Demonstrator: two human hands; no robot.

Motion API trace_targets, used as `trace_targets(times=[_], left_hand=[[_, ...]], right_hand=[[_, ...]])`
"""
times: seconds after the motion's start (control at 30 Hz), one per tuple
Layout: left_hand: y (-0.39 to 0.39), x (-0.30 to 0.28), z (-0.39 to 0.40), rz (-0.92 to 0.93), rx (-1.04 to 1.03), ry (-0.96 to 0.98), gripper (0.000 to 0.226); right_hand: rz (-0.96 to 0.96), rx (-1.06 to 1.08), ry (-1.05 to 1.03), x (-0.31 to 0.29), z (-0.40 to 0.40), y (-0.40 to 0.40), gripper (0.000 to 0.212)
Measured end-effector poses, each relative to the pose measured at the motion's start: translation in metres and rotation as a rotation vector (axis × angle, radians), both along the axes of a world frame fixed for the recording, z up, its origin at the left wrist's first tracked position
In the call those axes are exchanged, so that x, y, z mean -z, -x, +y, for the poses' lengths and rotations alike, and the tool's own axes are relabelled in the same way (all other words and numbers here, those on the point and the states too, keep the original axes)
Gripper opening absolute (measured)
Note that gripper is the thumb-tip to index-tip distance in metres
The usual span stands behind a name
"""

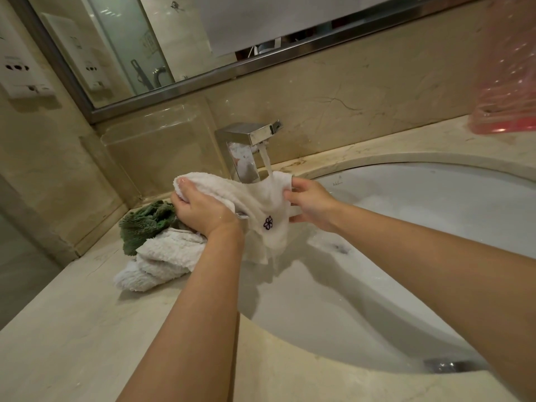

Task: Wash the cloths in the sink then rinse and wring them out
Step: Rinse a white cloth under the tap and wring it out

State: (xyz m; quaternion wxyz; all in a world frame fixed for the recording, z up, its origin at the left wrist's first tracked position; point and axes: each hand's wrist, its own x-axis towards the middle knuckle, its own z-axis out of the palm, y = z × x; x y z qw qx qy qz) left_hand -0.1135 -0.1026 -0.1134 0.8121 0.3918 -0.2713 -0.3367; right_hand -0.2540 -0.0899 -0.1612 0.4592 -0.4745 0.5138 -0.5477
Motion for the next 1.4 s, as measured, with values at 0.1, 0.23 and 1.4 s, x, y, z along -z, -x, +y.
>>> trace_targets(times=[0.1, 0.23, 1.4], left_hand=[[0.000, -0.001, 0.001, 0.012, 0.012, 0.011, 0.019], [0.001, -0.001, 0.002, 0.042, 0.045, 0.019, 0.017], [0.018, 0.023, 0.003, -1.006, 0.586, -0.394, 0.016]], right_hand=[[0.357, 0.182, 0.048, 0.003, -0.002, 0.004, 0.010], [0.493, 0.413, 0.095, -0.002, -0.001, 0.006, 0.011], [0.011, 0.378, 0.162, -0.024, 0.012, -0.001, 0.014]])
